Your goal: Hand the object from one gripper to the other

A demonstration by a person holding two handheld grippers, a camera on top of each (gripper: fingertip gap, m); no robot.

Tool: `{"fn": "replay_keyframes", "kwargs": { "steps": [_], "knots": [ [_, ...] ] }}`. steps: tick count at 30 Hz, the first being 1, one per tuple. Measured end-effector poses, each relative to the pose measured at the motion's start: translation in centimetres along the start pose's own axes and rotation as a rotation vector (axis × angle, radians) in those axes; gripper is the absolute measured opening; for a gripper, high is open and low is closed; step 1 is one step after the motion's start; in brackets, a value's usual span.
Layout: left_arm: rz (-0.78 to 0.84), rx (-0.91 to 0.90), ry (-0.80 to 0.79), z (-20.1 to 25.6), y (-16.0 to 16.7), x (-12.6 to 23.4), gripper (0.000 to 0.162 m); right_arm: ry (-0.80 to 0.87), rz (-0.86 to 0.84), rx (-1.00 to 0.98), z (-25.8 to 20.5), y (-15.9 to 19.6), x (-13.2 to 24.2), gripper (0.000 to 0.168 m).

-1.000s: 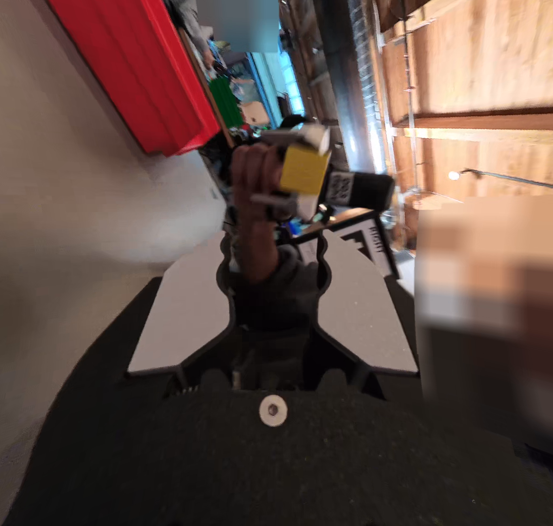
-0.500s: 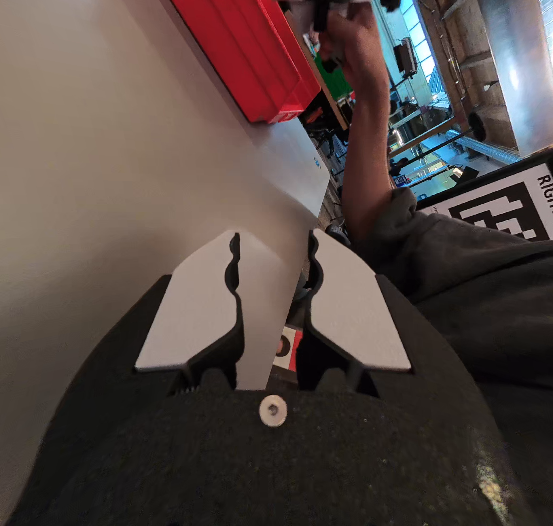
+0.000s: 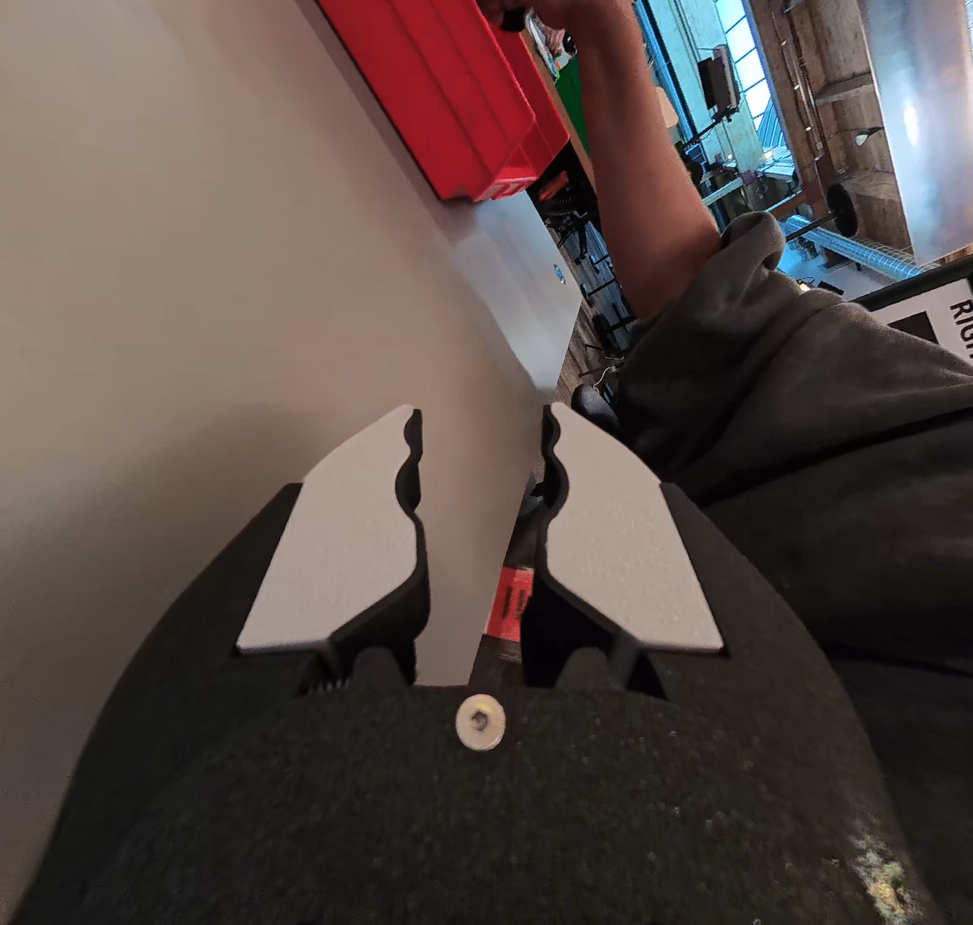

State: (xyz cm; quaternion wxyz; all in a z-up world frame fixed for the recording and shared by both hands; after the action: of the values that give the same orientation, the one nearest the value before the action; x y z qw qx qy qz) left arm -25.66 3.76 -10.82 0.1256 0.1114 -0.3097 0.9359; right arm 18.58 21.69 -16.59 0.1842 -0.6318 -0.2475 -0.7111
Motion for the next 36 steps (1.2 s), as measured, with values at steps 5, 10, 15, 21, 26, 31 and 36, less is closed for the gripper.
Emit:
{"fn": "replay_keyframes", "kwargs": {
  "steps": [5,10,15,21,26,31,36],
  "knots": [
    [0.001,-0.081,-0.081,-0.3,-0.1,0.3,0.044,0.129,0.085,0.157,-0.3,-0.6,0.9,0.048],
    [0.068,-0.202,-0.278,-1.2,-1.1,1.8,0.046,0.341,0.334,0.008,-0.9,2.4,7.7,0.063],
    [0.104,-0.280,-0.536,-2.3,-3.7,5.5,0.054,0.308,0.804,-0.269,-9.7,7.3,12.5,0.053],
    [0.044,-0.126,-0.914,-6.2,-10.8,14.1,0.057,-0.182,1.212,-0.407,-24.3,10.7,11.2,0.061],
    [-0.060,0.120,-1.112,-14.6,-19.1,18.7,0.055,-0.331,1.337,-0.333,-30.2,10.2,8.3,0.061],
    [-0.191,0.270,-1.242,-22.3,-23.9,20.2,0.057,-0.384,1.406,-0.117,-32.5,9.2,8.2,0.063],
    [-0.317,0.370,-1.273,-26.6,-23.0,19.8,0.057,-0.424,1.402,-0.072,-33.5,9.3,8.1,0.065]
  ]
}}
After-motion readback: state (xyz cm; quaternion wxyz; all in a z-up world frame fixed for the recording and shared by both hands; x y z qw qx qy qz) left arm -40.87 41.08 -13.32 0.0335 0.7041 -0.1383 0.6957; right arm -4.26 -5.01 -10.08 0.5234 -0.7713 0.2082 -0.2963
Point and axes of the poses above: each gripper's, where its closed fingertips meet, x back along the fingers, y out of its underside, z = x × y across the jaws, the point moved 3 cm from there along x, back along the fingers, and after that the axes turned 5 degrees about -z, right-handed, at the moved point
